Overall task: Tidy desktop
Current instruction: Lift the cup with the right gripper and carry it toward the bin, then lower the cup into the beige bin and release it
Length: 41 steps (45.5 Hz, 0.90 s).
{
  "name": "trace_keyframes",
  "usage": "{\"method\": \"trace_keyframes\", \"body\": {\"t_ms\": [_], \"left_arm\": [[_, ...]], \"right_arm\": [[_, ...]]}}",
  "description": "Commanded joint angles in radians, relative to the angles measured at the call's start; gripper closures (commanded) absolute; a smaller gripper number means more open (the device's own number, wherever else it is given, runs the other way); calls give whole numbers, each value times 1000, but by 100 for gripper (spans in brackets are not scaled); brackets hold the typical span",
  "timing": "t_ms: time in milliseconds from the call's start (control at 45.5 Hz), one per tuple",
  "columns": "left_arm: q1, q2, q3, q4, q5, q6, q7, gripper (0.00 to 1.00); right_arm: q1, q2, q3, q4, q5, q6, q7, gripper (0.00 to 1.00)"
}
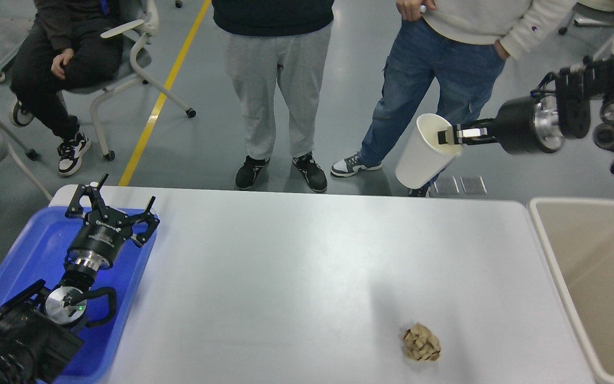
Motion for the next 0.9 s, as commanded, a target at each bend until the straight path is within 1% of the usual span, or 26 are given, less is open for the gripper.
{"method": "trace_keyframes", "body": {"t_ms": [0, 154, 220, 286, 462, 637, 791, 879], "left_arm": [[1, 0, 0, 0, 0, 0, 0, 0], [0, 0, 0, 0, 0, 0, 0, 0], [0, 0, 0, 0, 0, 0, 0, 0], [0, 0, 1, 0, 0, 0, 0, 0], [0, 0, 0, 0, 0, 0, 0, 0], [0, 0, 0, 0, 0, 0, 0, 0], [0, 0, 0, 0, 0, 0, 0, 0], [0, 0, 0, 0, 0, 0, 0, 0]], "right_arm": [[-182, -183, 156, -64, 11, -7, 1, 100], [-363, -229, 314, -167, 109, -7, 1, 100], [-409, -251, 354, -196, 146, -10, 0, 100], [-454, -260, 383, -250, 201, -22, 1, 100], [-570, -261, 413, -354, 436, -61, 6, 100], [-684, -234, 452, -423, 629, -107, 6, 100], [-796, -182, 506, -507, 779, -136, 4, 100], [-843, -137, 537, -584, 839, -137, 4, 100]]}}
